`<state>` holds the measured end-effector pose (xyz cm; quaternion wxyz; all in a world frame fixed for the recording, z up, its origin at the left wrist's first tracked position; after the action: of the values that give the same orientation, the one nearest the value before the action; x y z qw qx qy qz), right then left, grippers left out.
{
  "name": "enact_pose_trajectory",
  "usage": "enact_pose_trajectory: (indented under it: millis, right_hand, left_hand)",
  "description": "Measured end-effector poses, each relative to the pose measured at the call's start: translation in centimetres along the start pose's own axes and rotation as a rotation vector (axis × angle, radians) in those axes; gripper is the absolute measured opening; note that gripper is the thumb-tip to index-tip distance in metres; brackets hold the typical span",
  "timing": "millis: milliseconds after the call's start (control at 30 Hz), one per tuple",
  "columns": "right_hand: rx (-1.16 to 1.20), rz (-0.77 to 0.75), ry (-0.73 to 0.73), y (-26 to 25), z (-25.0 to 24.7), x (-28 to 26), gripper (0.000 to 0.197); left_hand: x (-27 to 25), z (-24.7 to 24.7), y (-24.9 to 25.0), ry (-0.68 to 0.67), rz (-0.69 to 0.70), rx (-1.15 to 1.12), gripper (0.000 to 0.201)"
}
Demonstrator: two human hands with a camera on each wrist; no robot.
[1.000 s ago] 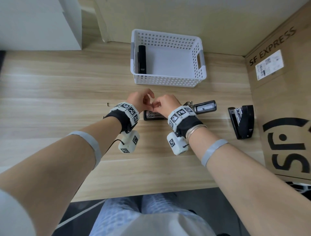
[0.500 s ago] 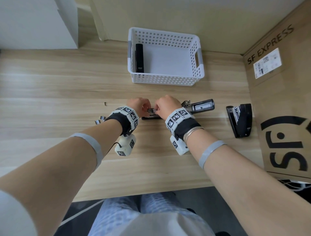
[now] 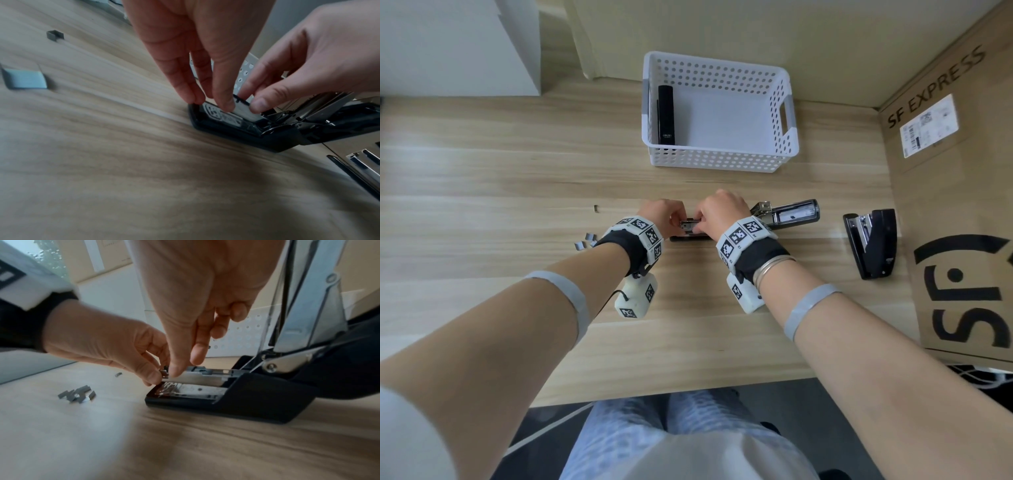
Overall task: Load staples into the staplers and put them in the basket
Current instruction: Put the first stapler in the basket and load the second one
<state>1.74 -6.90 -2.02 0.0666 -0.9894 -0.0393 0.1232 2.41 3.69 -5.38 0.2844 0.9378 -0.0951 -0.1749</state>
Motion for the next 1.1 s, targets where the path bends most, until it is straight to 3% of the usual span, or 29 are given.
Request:
enact_pose_trajectory:
  millis: [200, 400, 767, 967, 1100]
  right_hand:
    - [-0.020, -0.006, -0.018, -0.7, 0.5, 0.3, 0.022]
    - [-0.182, -0.053, 0.031, -0.1, -0.6, 0.0, 0.031]
    - [-0.124, -0.071, 0.082, -2.0, -0.5, 0.1, 0.023]
    - [-0.106, -0.077, 0.067, -2.0, 0.2, -0.4, 0.021]
    - [-0.112, -0.083, 0.070, -1.8, 0.4, -0.7, 0.021]
  left_hand:
    - [-0.1, 0.2, -0.1, 0.037, -0.002, -0.017, 0.024]
    - [-0.2, -0.4, -1.3, 0.037, 0.005, 0.065, 0.023]
    - [-2.8, -3.1, -7.4, -0.189, -0.251, 0.403, 0.035]
    - [-2.9, -2.4, -7.3, -0.164, -0.296, 0.358, 0.033]
    - [-2.7, -2.4, -6.9, -0.044, -0.252, 0.300, 0.029]
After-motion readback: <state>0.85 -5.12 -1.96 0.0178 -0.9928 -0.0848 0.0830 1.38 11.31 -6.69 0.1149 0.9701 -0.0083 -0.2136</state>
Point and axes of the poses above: each hand's wrist, its own x-axis towards the middle knuckle, its own z-axis out of the palm, y = z × x, the point moved 6 cm from there along x, towards the middle knuckle, and after that the axes turned 12 degrees about y, right-handed, at the moved point
